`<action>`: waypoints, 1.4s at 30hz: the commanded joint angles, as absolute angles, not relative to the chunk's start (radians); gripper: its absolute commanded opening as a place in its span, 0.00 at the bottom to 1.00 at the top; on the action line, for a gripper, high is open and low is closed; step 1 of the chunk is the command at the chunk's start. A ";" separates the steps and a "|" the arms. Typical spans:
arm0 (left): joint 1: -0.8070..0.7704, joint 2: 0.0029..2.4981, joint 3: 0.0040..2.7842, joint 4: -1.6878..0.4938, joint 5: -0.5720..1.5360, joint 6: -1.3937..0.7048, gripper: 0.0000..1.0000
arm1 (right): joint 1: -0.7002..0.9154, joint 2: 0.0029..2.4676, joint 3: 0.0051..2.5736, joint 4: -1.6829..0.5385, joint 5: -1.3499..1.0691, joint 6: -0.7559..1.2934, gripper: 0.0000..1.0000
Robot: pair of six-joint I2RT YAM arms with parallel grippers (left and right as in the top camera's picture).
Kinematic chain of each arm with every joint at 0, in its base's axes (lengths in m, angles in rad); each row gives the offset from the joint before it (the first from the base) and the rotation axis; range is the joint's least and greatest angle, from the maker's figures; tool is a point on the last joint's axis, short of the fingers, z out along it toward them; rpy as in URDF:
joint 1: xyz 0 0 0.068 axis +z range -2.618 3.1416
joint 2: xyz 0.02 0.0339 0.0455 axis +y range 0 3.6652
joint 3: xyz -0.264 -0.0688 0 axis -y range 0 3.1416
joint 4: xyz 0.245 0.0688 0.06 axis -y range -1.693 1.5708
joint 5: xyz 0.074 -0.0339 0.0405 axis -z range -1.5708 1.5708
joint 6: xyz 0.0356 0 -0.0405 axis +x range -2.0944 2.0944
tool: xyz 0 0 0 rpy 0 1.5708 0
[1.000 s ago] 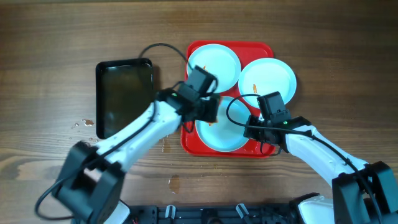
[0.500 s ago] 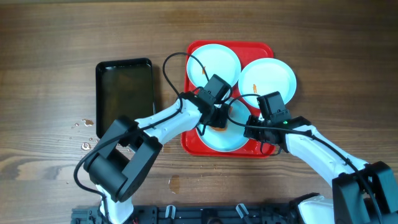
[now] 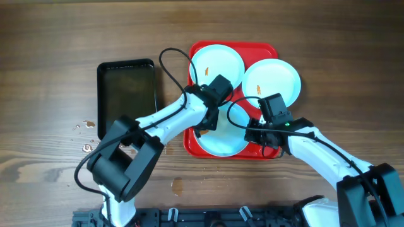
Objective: Clean dirty plates on tray and stack at the side
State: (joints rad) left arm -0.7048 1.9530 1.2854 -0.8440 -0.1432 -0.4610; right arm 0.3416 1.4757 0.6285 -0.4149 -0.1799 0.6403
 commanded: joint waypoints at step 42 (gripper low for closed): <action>-0.013 1.540 1.320 -1.085 0.000 -0.286 0.04 | 0.937 1.145 0.799 -0.364 1.246 -0.217 0.04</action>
State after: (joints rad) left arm -0.0174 1.5463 1.3251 -1.0916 -0.0200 -0.3103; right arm 0.8669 1.1095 0.7769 -0.4263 0.9470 -0.0021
